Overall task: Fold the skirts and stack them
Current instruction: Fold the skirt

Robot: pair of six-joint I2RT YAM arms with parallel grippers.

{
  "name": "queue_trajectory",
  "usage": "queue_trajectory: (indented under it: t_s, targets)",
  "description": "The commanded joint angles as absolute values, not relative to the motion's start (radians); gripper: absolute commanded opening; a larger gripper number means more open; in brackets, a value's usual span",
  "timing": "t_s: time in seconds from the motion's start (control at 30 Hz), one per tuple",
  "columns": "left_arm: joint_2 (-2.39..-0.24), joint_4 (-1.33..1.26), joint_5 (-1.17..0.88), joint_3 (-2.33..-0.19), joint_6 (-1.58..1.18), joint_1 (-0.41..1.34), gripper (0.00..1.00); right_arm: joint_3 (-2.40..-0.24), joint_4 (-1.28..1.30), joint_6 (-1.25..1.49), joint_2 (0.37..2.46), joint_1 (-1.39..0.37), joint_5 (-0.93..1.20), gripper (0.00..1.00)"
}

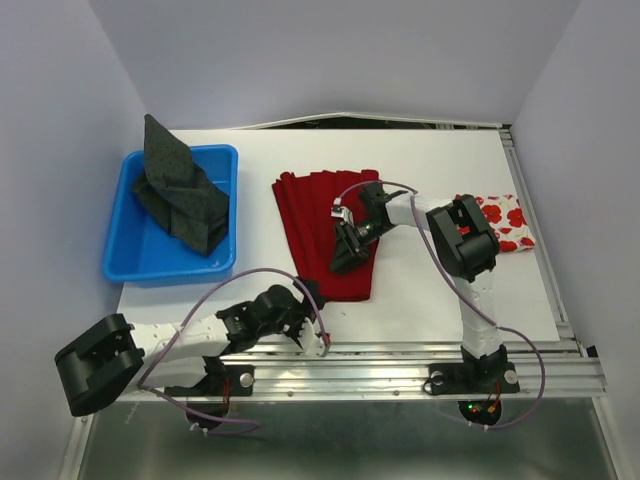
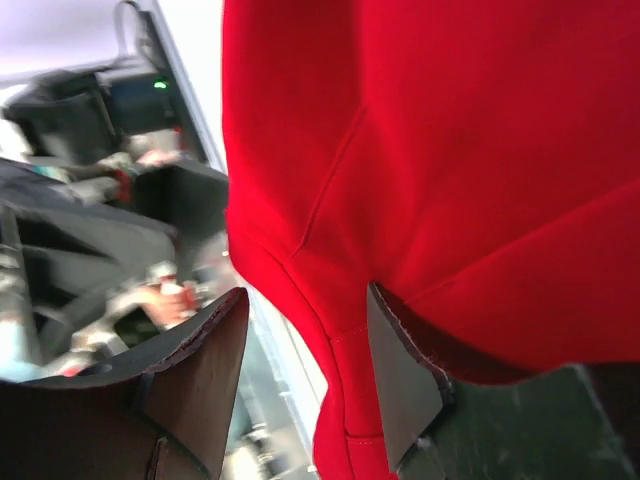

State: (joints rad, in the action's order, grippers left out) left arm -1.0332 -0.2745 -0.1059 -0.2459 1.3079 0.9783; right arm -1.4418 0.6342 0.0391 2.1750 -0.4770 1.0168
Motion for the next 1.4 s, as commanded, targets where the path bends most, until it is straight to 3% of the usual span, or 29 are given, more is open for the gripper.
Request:
queue_trajectory:
  t_s: [0.0, 0.2, 0.4, 0.5, 0.63, 0.7, 0.73, 0.8, 0.87, 0.93, 1.0, 1.17, 1.37]
  targets:
    - [-1.106, -0.46, -0.06, -0.184, 1.35, 1.055, 0.99, -1.491, 0.606, 0.026, 2.253, -0.486, 0.991, 0.57]
    - [-1.308, -0.575, 0.084, -0.258, 1.241, 1.089, 0.98, -1.454, 0.607, 0.02, 2.275, -0.486, 1.003, 0.56]
    - [-1.41, -0.644, 0.098, -0.319, 1.21, 1.108, 0.98, -1.451, 0.607, 0.025, 2.287, -0.486, 1.009, 0.56]
    - [-1.453, -0.65, 0.127, -0.371, 1.146, 1.123, 0.92, -1.454, 0.609, 0.028, 2.292, -0.486, 1.014, 0.56]
    - [-1.519, -0.629, 0.179, -0.46, 1.051, 1.129, 0.61, -1.45, 0.607, 0.025, 2.293, -0.486, 1.028, 0.56]
    - [-1.543, -0.588, 0.196, -0.495, 1.019, 1.129, 0.42, -1.444, 0.606, 0.023, 2.296, -0.486, 1.035, 0.55]
    - [-1.546, -0.542, 0.204, -0.512, 1.003, 1.129, 0.26, -1.439, 0.607, 0.023, 2.296, -0.486, 1.04, 0.55]
    - [-1.53, -0.52, 0.209, -0.532, 0.973, 1.129, 0.14, -1.436, 0.606, 0.023, 2.298, -0.486, 1.046, 0.55]
    - [-1.511, -0.485, 0.203, -0.544, 0.959, 1.129, 0.11, -1.437, 0.607, 0.025, 2.293, -0.486, 1.052, 0.54]
    - [-1.477, -0.407, 0.183, -0.577, 0.928, 1.129, 0.0, -1.44, 0.606, 0.026, 2.278, -0.486, 1.04, 0.54]
    - [-1.442, -0.321, 0.138, -0.615, 0.869, 1.129, 0.0, -1.46, 0.607, 0.025, 2.249, -0.486, 1.016, 0.54]
    - [-1.399, 0.067, -0.058, -0.788, 0.744, 1.129, 0.0, -1.566, 0.621, 0.023, 2.195, -0.476, 0.908, 0.65]
    - [-1.339, 0.334, -0.256, -0.89, 0.652, 1.129, 0.0, -1.738, 0.627, 0.011, 2.183, -0.419, 0.796, 0.77]
